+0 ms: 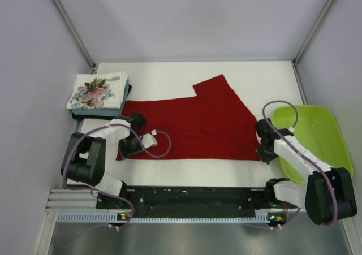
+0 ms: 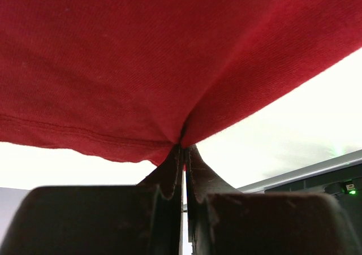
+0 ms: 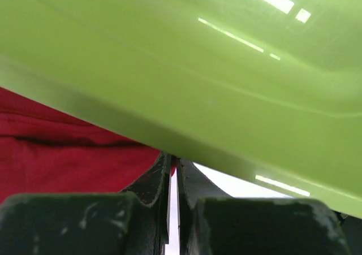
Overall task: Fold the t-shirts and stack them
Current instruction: Fold the flattened tshirt in 1/3 of the way
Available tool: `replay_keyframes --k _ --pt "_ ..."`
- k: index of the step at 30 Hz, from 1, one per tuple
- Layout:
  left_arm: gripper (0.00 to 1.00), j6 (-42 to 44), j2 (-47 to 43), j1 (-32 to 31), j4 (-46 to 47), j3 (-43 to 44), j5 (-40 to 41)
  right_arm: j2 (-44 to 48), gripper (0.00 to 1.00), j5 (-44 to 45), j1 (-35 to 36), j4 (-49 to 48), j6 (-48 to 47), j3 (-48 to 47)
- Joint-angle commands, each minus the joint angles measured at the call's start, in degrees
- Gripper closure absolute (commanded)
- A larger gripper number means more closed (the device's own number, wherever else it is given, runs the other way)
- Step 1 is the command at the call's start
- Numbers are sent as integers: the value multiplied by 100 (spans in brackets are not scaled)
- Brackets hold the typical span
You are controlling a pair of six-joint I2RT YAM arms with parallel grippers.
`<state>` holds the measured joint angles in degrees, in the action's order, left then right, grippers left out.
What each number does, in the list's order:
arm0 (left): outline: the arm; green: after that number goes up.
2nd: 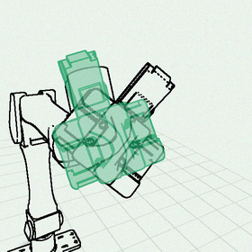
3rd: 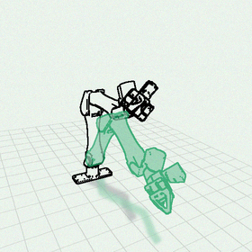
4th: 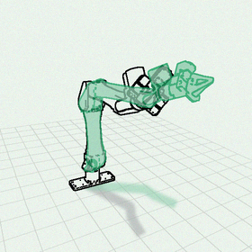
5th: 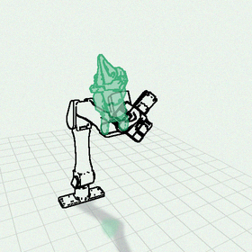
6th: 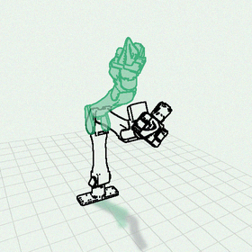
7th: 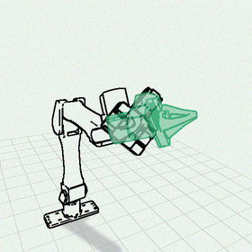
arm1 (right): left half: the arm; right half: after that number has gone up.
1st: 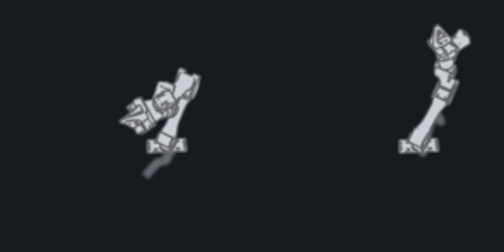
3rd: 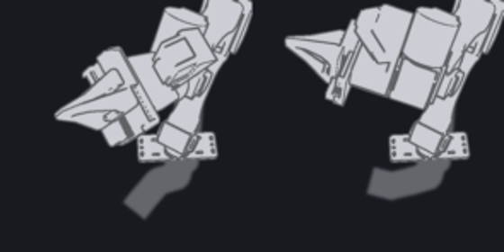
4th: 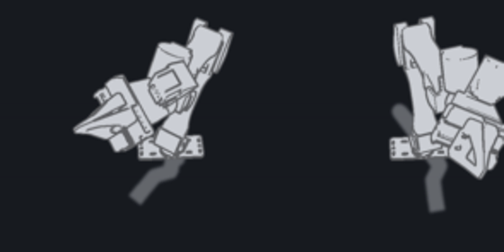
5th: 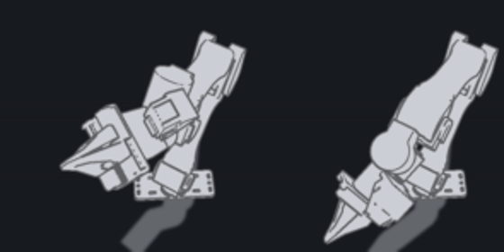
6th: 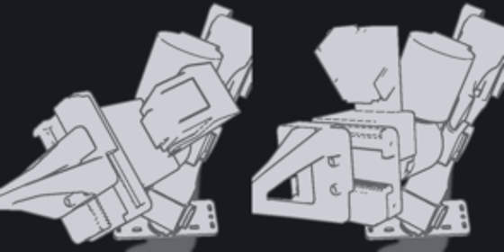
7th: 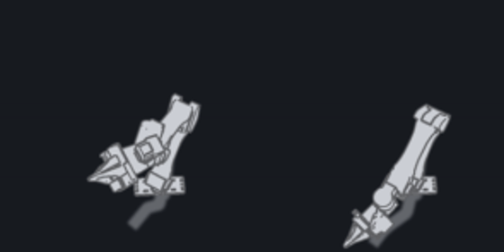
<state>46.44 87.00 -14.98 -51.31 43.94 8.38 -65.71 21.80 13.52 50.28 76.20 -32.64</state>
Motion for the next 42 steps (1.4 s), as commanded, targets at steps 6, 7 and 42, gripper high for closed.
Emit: replay_keyframes --k 6,7,42 --pt "100 779 -376 382 -862 325 -283 384 100 255 -429 394 -1450 -594" --pt "100 832 -420 382 -994 308 -424 323 100 150 -429 438 -1520 -594" --pt "4 1228 -422 618 -2481 1042 -1462 -107 49 -1440 -333 1988 -2671 -1761"
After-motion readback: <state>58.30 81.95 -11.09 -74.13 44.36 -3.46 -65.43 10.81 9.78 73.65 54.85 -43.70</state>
